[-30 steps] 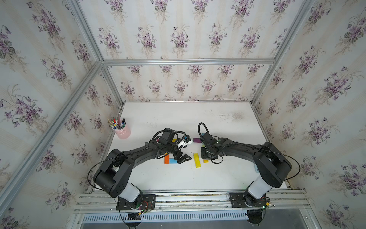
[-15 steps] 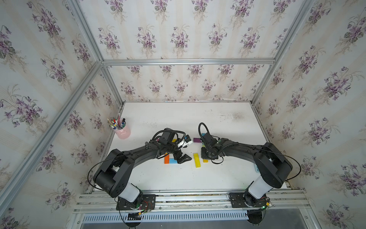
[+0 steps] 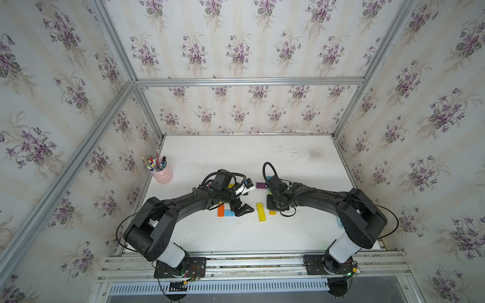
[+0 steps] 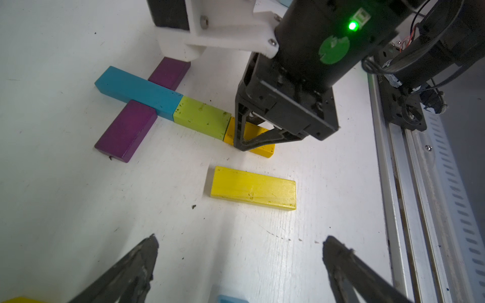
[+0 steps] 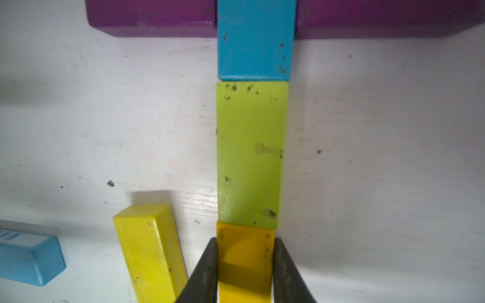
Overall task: Assemble the letter t with building blocks
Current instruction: Assemble the building block at the center of the board.
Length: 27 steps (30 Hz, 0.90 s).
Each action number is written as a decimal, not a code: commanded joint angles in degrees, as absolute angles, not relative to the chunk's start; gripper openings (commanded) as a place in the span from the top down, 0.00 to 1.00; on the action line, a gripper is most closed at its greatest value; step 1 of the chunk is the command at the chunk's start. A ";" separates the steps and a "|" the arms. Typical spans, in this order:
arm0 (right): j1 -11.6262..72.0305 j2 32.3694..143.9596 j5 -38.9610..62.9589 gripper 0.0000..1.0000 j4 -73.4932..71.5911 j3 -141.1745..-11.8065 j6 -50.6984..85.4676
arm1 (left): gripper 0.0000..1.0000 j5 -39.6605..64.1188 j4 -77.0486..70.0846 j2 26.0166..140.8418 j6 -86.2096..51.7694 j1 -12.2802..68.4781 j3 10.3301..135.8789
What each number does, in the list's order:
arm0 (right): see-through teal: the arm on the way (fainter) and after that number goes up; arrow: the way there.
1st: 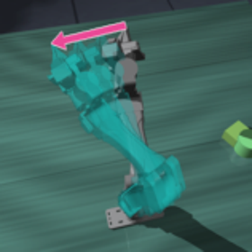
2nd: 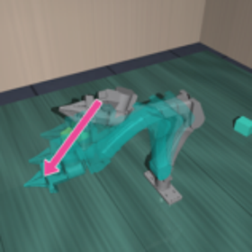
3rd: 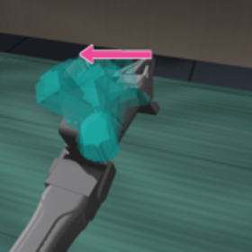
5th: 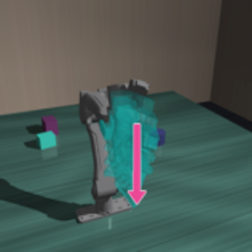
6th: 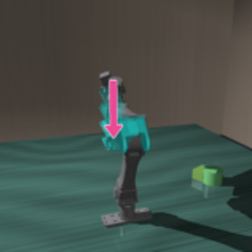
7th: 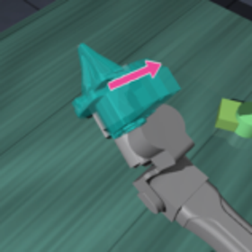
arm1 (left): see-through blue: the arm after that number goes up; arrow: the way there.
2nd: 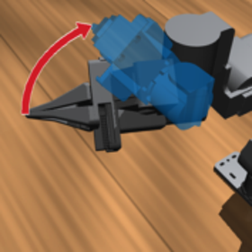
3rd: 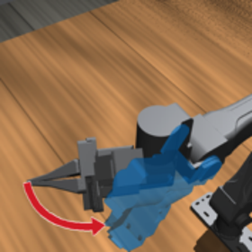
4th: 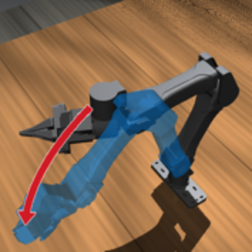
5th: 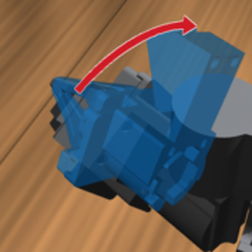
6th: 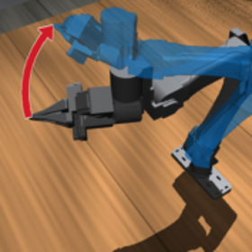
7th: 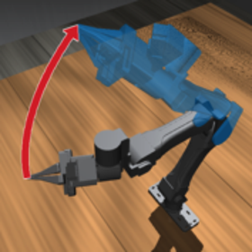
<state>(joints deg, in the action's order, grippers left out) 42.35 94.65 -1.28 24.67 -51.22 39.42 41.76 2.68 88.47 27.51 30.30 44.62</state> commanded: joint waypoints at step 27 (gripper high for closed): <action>42.27 95.19 -2.55 0.66 25.84 -51.94 39.55 | 0.00 43.42 3.42 89.25 28.30 30.32 45.88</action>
